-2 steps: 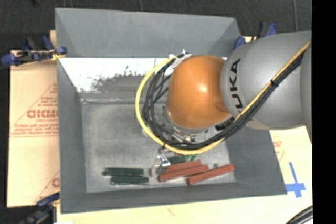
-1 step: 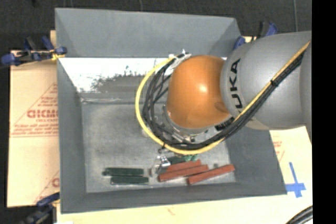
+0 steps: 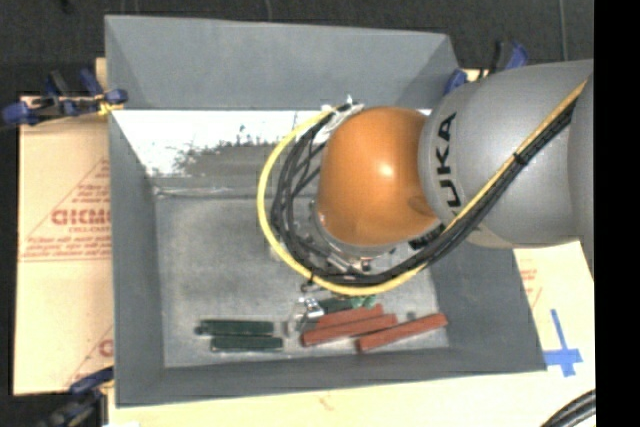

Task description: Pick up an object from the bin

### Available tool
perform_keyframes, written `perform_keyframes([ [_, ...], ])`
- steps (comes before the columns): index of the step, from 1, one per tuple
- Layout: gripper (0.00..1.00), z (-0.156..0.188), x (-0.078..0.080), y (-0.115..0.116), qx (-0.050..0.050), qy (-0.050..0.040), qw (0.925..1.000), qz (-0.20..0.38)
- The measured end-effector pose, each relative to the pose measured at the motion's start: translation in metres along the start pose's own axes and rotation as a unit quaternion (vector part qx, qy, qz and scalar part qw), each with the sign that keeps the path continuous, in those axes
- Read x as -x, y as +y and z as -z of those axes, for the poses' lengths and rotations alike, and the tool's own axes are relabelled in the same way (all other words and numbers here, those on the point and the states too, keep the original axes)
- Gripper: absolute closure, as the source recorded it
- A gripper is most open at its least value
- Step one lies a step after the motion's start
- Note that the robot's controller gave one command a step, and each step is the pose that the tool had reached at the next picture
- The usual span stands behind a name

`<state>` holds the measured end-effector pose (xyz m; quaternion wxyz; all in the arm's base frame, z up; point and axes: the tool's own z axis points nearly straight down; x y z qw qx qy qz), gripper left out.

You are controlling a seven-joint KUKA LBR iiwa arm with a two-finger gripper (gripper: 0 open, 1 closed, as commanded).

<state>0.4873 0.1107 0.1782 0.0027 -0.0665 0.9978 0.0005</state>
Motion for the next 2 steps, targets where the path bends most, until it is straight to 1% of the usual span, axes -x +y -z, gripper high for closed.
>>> perform_keyframes([
  [1,0.0,-0.056,0.006,-0.019,0.0,0.0015,0.9992,-0.04],
  [2,1.0,-0.1,-0.005,-0.002,-0.001,0.003,1.0,0.007],
])
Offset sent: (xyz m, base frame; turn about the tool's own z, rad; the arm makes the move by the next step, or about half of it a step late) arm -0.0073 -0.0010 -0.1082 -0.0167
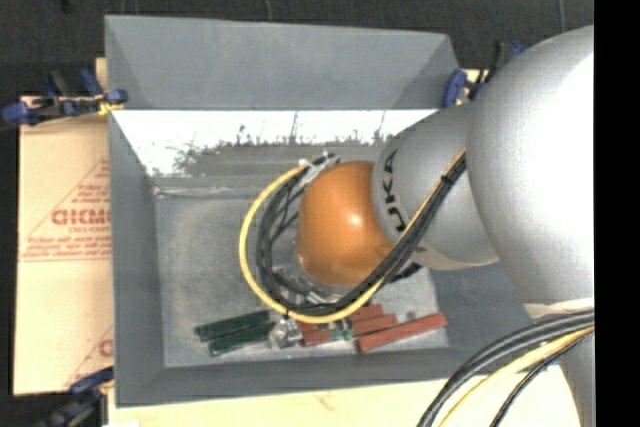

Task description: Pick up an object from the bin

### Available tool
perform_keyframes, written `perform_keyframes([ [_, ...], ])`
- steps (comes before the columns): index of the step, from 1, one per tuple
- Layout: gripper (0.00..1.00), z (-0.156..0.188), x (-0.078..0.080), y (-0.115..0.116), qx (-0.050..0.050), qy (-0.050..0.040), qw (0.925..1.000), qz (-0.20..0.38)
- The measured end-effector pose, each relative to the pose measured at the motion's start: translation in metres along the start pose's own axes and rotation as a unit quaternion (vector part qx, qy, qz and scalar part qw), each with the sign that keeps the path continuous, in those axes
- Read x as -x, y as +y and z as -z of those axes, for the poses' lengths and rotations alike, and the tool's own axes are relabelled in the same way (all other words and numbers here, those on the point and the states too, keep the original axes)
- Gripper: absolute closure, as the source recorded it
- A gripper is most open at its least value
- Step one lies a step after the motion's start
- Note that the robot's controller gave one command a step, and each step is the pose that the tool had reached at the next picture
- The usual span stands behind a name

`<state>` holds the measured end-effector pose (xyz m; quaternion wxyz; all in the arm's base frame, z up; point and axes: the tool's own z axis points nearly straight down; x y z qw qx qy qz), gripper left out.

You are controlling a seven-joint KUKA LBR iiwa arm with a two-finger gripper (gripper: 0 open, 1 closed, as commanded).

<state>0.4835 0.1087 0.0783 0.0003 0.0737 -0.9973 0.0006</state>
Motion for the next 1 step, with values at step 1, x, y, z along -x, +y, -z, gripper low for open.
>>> perform_keyframes([
  [1,1.0,0.0,0.0,0.0,0.0,0.0,1.0,-0.001],
])
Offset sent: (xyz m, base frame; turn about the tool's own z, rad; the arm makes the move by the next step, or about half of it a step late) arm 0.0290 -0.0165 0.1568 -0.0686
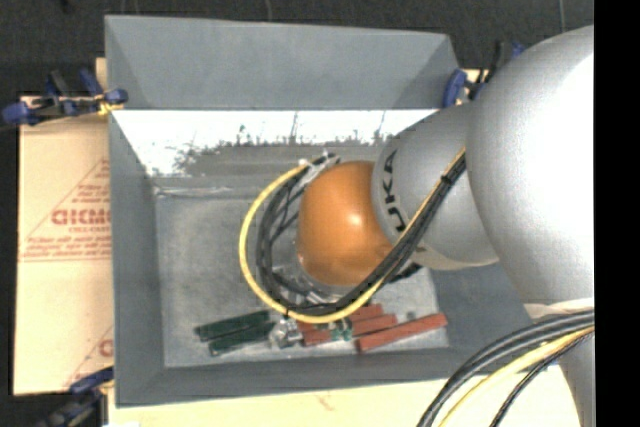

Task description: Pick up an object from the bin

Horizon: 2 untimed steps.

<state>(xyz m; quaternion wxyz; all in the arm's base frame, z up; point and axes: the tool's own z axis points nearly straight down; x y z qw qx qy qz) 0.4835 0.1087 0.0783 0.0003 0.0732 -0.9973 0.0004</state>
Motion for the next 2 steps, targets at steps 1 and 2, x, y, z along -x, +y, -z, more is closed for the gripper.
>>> perform_keyframes([
  [1,1.0,0.045,0.006,-0.007,0.0,0.0019,0.9999,0.012],
  [2,0.0,0.15,0.004,-0.019,0.001,-0.0009,0.9999,-0.014],
])
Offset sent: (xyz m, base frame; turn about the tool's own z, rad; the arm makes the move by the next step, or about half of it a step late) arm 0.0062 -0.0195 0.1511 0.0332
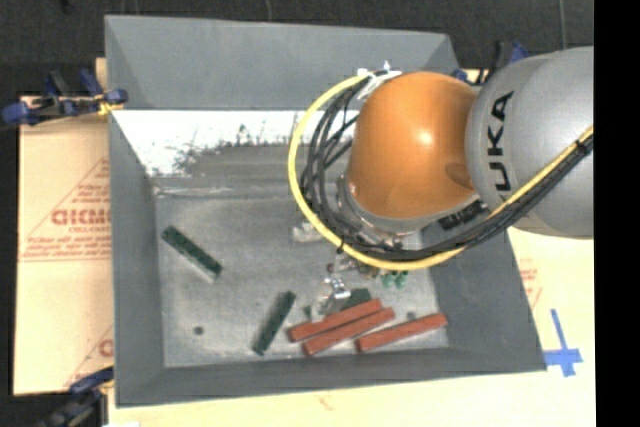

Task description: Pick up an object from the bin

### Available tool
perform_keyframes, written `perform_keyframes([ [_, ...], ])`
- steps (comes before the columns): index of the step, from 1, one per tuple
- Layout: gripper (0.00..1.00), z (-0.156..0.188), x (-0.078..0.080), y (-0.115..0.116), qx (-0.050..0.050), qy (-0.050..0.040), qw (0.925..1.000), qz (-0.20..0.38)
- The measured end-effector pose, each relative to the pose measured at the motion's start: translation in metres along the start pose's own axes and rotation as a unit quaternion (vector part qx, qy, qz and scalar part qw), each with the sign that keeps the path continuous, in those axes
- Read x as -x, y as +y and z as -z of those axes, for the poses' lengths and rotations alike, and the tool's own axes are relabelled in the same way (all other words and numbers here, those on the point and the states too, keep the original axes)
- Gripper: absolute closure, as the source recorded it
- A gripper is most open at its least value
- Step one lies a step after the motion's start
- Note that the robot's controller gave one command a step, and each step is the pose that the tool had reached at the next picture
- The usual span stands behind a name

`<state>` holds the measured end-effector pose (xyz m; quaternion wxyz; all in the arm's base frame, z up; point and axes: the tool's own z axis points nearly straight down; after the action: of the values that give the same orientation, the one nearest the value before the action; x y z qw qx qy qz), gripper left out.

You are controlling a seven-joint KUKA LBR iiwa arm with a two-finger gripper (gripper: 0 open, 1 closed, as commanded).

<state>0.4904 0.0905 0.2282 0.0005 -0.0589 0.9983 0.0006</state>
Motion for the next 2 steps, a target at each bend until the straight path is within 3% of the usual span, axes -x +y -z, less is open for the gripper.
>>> perform_keyframes([
  [1,0.0,0.002,0.0,-0.001,0.0,-0.0012,1.0,-0.001],
  [2,0.0,-0.033,-0.001,-0.011,-0.001,-0.0039,0.9994,0.036],
])
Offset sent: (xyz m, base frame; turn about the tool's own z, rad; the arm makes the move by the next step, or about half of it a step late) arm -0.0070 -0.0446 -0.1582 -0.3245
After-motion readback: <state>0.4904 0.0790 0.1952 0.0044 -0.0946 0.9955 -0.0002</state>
